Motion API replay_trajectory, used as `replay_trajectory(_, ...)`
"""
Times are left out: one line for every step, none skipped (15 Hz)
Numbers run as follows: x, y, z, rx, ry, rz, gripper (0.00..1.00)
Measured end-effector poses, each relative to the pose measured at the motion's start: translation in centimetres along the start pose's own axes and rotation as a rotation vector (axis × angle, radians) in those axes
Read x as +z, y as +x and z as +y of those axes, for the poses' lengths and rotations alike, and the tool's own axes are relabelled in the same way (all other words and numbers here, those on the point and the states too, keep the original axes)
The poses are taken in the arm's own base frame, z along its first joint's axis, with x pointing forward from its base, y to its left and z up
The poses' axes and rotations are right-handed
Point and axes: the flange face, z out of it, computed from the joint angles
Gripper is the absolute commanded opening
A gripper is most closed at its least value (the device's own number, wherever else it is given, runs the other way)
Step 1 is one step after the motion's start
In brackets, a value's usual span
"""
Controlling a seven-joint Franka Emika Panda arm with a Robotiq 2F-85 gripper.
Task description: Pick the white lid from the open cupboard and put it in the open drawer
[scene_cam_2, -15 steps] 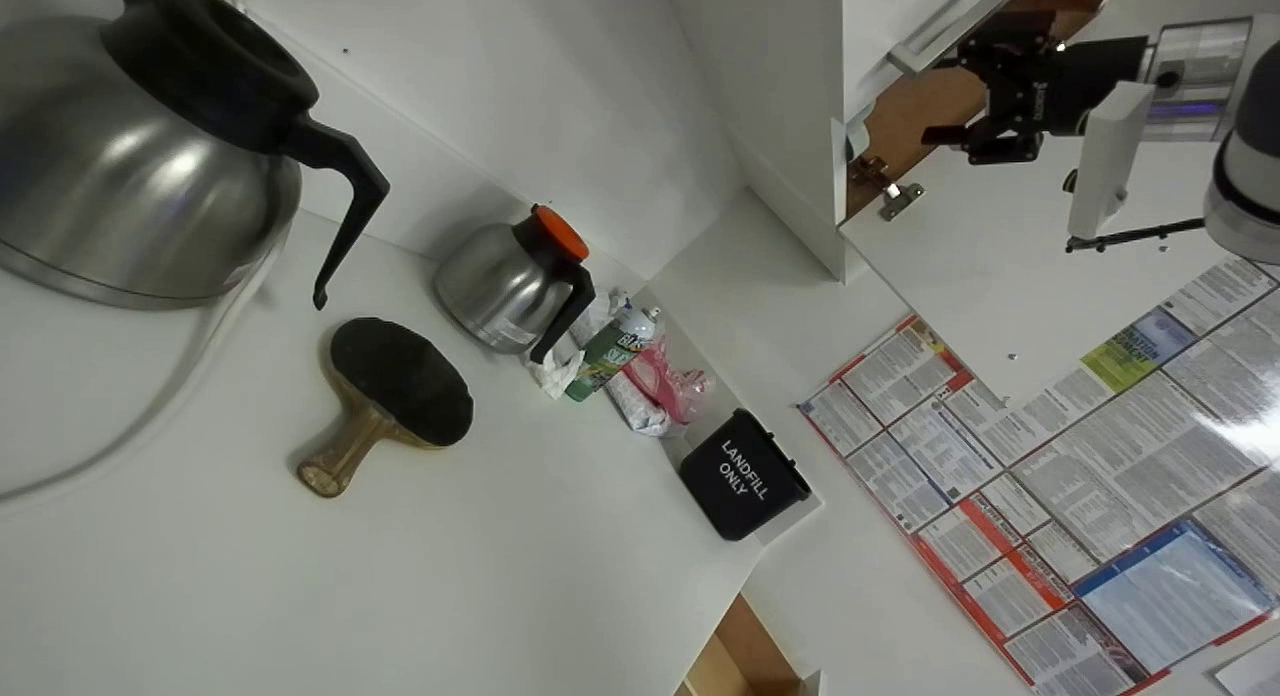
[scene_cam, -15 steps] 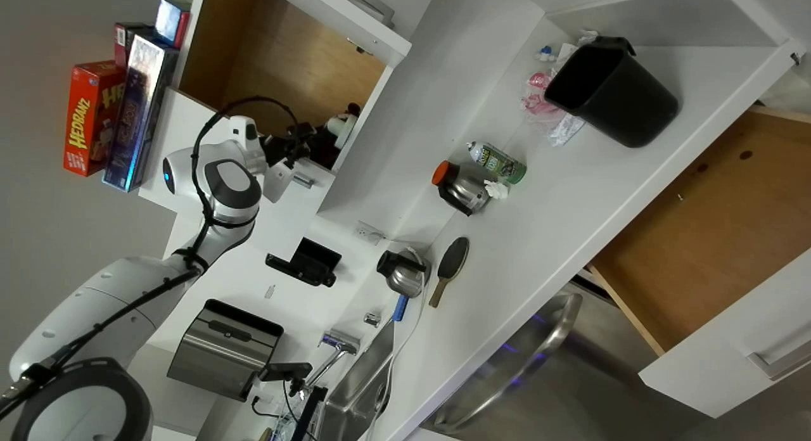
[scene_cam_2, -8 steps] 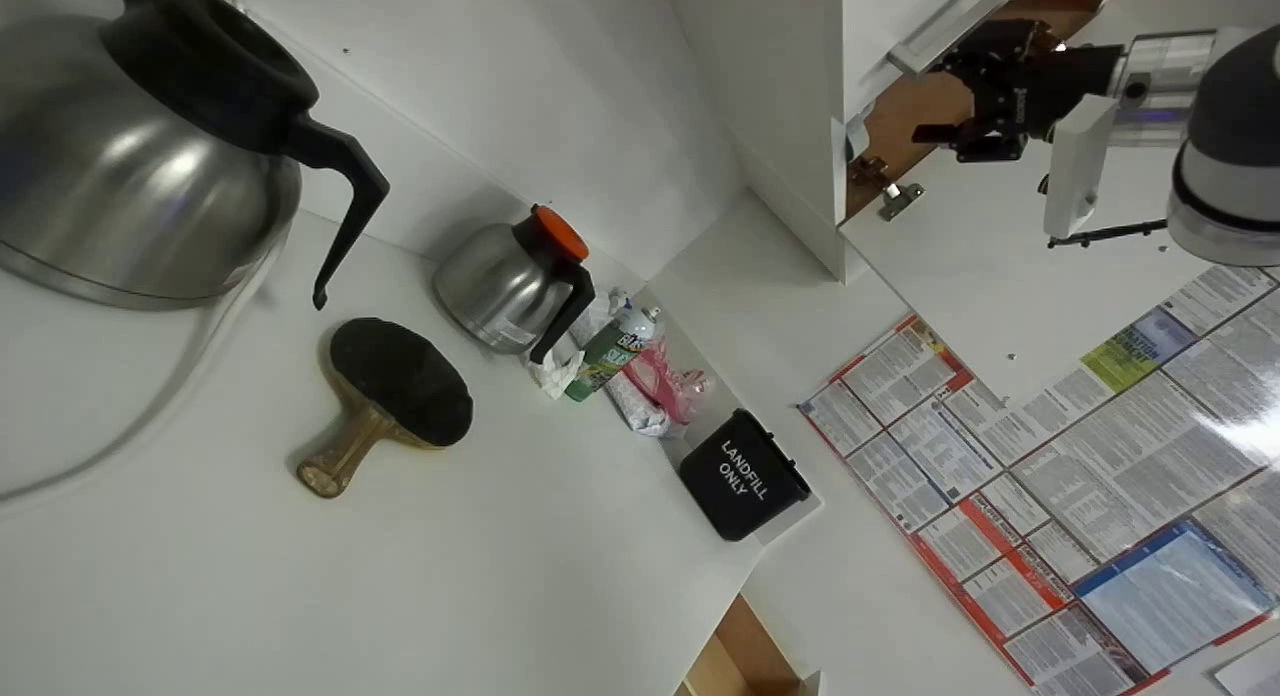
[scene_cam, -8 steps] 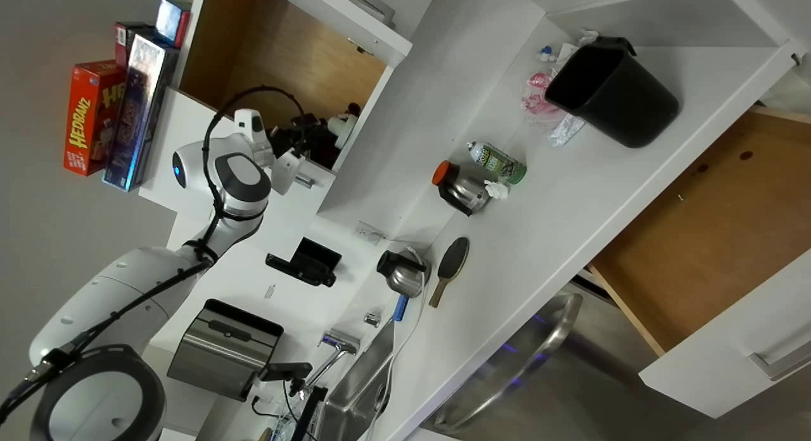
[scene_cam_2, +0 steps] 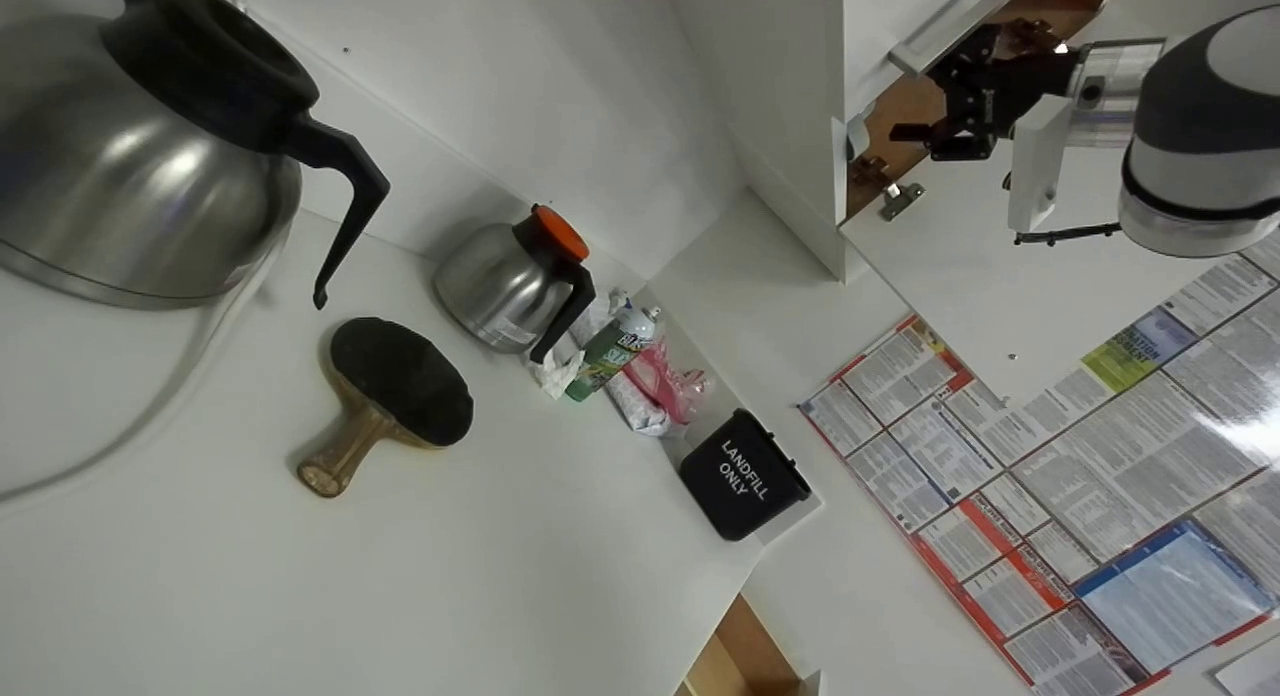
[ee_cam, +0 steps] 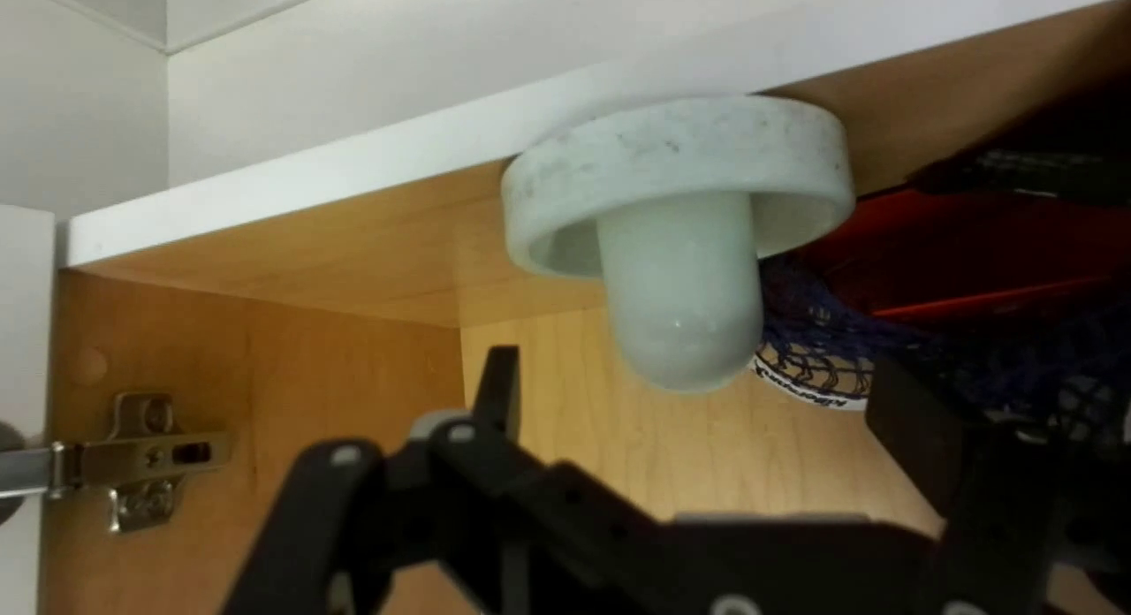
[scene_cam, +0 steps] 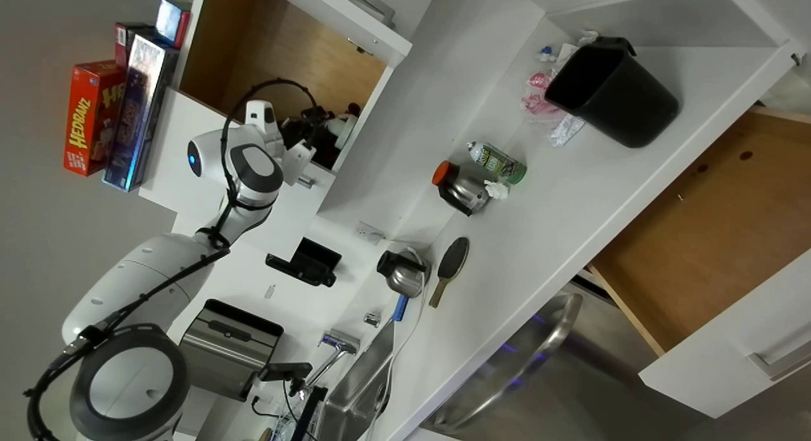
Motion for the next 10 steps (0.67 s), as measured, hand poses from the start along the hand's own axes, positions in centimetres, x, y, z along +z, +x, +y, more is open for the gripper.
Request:
replay_trajectory(0.4,-0.1,-0.1,-0.002,0.003,-0.002,1.00)
replay_trajectory(0.8,-0.1,-0.2,-0.008,0.006,-0.004,1.00)
replay_trajectory(1.1,-0.2,-0.4,-0.014,0.008,-0.006,0.75)
replay_trajectory(1.4,-0.2,-0.4,-0.016,0.010,-0.007,0.72)
replay_trajectory(1.6,-0.3,-0.4,-0.018,0.010,-0.008,0.66)
replay_trajectory(1.7,-0.3,-0.5,-0.019,0.010,-0.008,0.56)
replay_trajectory(1.9,-0.3,-0.5,-0.020,0.010,-0.008,0.49)
replay_trajectory(1.9,-0.2,-0.5,-0.021,0.010,-0.008,0.41)
replay_trajectory(2.0,-0.2,-0.5,-0.021,0.011,-0.007,0.34)
replay_trajectory(2.0,-0.1,-0.5,-0.022,0.011,-0.006,0.25)
